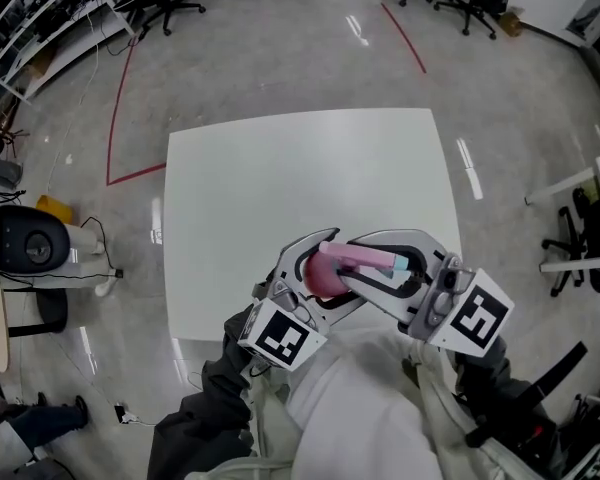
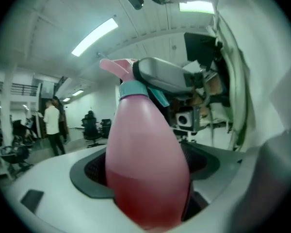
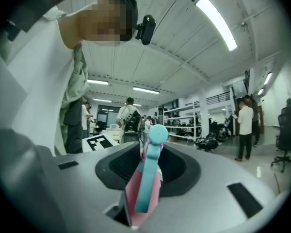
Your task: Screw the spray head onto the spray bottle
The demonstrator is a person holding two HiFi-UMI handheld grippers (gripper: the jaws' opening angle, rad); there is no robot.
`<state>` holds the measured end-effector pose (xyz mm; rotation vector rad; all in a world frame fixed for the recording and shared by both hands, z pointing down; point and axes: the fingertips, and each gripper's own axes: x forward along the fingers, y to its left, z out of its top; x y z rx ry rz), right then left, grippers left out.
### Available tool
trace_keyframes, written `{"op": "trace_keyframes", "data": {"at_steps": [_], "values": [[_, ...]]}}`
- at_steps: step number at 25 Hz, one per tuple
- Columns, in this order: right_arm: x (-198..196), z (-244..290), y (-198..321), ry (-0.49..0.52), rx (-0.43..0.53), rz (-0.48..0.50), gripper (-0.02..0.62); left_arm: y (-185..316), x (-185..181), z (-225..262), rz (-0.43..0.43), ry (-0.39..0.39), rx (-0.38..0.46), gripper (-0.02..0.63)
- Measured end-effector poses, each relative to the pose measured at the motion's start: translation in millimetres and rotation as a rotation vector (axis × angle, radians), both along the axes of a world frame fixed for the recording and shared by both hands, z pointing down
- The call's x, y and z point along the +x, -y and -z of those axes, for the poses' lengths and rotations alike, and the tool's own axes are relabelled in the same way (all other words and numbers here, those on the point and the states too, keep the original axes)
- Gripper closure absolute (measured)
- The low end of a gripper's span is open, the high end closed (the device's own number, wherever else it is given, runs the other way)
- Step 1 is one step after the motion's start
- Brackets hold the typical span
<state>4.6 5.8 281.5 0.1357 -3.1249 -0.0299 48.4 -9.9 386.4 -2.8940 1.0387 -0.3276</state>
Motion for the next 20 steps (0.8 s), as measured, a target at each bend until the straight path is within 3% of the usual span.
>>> {"op": "trace_keyframes", "data": {"at_steps": [5, 7, 8, 10, 12, 13, 14, 15, 20], "values": [[4, -19, 41, 0.022, -0.192, -0.377, 0.499, 30, -20, -27, 0.354, 0.167, -0.019, 0.164], [10, -28, 48, 0.024, -0.258, -0.489, 0.5, 35, -18, -37, 0.412, 0.207, -0.041, 0.165], [10, -29, 47, 0.024, -0.246, -0.503, 0.5, 34, -16, -38, 0.404, 0.191, -0.045, 0.164], [5, -22, 40, 0.048, -0.161, -0.439, 0.5, 28, -10, -28, 0.303, 0.087, -0.02, 0.164], [2, -10, 20, 0.091, -0.121, -0.259, 0.498, 13, -1, -4, 0.109, -0.041, 0.051, 0.164], [2, -5, 7, 0.109, -0.138, -0.147, 0.422, 2, 2, 6, 0.009, -0.082, 0.078, 0.164], [5, 0, -6, 0.121, -0.157, -0.045, 0.344, -8, 4, 13, -0.077, -0.105, 0.086, 0.164], [8, 4, -14, 0.127, -0.167, 0.036, 0.323, -17, 4, 17, -0.145, -0.114, 0.081, 0.164], [28, 35, -23, 0.253, -0.272, 0.26, 0.322, -42, 0, 36, -0.376, -0.185, 0.04, 0.164]]}}
